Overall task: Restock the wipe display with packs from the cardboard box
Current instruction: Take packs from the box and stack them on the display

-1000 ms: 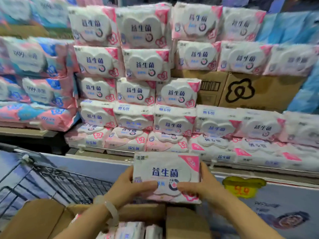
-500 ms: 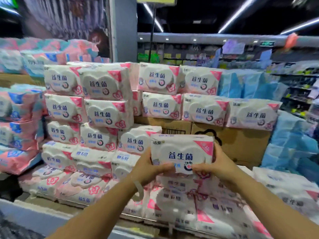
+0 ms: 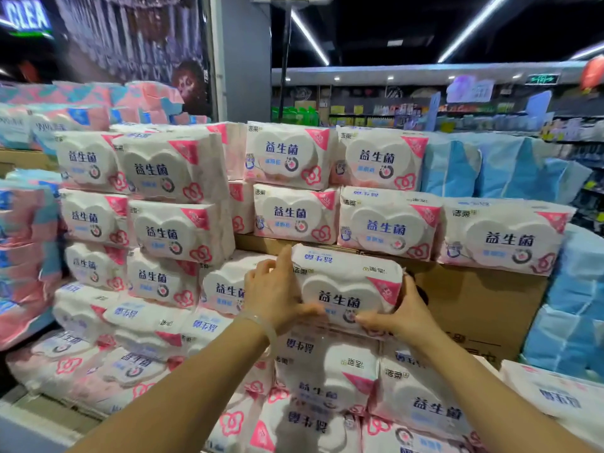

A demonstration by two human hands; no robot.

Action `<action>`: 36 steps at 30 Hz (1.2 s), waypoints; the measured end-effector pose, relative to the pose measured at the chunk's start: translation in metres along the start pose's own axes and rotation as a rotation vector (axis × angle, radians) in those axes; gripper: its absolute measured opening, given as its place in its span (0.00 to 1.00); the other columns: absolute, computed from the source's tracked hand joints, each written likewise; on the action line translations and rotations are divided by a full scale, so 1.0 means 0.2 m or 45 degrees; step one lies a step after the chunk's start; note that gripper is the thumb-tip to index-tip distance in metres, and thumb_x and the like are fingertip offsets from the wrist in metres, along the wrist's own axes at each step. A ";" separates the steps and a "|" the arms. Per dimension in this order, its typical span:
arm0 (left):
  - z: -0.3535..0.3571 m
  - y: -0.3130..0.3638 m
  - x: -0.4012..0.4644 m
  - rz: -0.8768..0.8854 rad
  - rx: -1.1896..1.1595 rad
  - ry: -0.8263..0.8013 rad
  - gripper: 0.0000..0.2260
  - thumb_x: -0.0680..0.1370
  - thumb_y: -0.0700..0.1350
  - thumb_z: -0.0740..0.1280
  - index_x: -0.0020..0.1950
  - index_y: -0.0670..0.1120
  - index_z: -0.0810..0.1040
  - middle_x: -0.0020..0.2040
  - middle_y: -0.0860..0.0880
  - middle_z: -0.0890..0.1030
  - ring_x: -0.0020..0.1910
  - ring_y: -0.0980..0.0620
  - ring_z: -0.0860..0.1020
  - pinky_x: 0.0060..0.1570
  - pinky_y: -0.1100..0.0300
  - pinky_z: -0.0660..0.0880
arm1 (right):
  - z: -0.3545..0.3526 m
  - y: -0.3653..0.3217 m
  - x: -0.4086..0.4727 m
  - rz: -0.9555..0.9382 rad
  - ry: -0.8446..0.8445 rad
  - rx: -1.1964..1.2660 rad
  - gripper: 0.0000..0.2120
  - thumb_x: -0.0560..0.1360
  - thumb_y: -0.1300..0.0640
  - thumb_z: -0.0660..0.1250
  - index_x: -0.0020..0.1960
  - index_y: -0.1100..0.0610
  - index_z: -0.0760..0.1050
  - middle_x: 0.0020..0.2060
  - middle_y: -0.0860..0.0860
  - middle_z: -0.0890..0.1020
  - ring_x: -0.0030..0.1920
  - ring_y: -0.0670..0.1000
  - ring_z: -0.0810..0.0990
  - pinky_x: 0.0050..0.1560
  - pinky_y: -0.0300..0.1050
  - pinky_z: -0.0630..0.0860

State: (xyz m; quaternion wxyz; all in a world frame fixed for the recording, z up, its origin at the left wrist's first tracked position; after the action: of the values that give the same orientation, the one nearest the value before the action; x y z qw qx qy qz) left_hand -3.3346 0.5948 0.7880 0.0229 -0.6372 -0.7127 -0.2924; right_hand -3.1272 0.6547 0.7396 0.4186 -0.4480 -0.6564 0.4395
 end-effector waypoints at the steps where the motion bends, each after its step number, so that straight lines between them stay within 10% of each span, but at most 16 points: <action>1: 0.01 0.01 0.00 0.034 0.035 -0.002 0.50 0.62 0.65 0.74 0.76 0.52 0.51 0.67 0.48 0.73 0.72 0.46 0.60 0.70 0.51 0.55 | 0.00 0.00 0.00 0.008 -0.009 -0.022 0.43 0.58 0.66 0.80 0.65 0.53 0.60 0.53 0.48 0.78 0.52 0.47 0.78 0.51 0.44 0.77; 11: 0.08 0.05 -0.03 0.283 0.227 0.126 0.42 0.61 0.63 0.76 0.71 0.53 0.64 0.70 0.39 0.68 0.70 0.37 0.65 0.72 0.41 0.52 | 0.00 0.06 0.01 0.082 -0.011 -0.166 0.36 0.60 0.63 0.80 0.59 0.49 0.63 0.49 0.47 0.77 0.46 0.43 0.77 0.38 0.34 0.74; 19: 0.20 0.05 -0.03 0.219 0.224 -0.076 0.37 0.75 0.56 0.67 0.77 0.51 0.50 0.79 0.47 0.50 0.78 0.51 0.50 0.74 0.49 0.36 | -0.05 0.06 0.01 0.050 0.100 -0.187 0.35 0.61 0.62 0.80 0.64 0.54 0.68 0.54 0.51 0.79 0.53 0.51 0.79 0.48 0.47 0.79; 25: 0.23 0.04 -0.02 0.201 0.614 -0.188 0.37 0.78 0.63 0.53 0.77 0.49 0.35 0.78 0.47 0.35 0.76 0.43 0.32 0.72 0.42 0.34 | -0.03 0.05 -0.03 0.089 0.140 -0.224 0.45 0.63 0.61 0.79 0.72 0.55 0.58 0.65 0.55 0.71 0.64 0.55 0.72 0.55 0.48 0.74; 28: 0.20 0.04 -0.03 0.205 0.581 -0.246 0.42 0.76 0.64 0.59 0.77 0.51 0.34 0.77 0.46 0.33 0.75 0.43 0.32 0.73 0.41 0.36 | -0.04 -0.04 -0.10 0.049 0.225 -0.503 0.55 0.62 0.57 0.79 0.76 0.50 0.45 0.73 0.54 0.56 0.74 0.56 0.58 0.71 0.56 0.62; 36: 0.14 0.07 -0.24 0.337 0.480 -0.216 0.33 0.78 0.55 0.62 0.78 0.52 0.48 0.79 0.44 0.40 0.77 0.44 0.39 0.75 0.48 0.41 | 0.20 -0.25 -0.20 -0.243 0.122 -1.394 0.42 0.71 0.40 0.67 0.76 0.53 0.51 0.77 0.56 0.45 0.77 0.58 0.39 0.75 0.57 0.41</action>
State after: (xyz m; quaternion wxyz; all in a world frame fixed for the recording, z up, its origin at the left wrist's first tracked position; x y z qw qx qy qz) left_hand -3.3030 0.5647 0.7513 0.1195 -0.7317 -0.6644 -0.0940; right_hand -3.1659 0.5972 0.7704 0.1921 -0.5581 -0.8068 -0.0264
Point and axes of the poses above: each hand's wrist, its own x-axis towards the middle knuckle, its own z-axis out of the palm, y = z × x, the point moved 10 cm from there along x, towards the middle knuckle
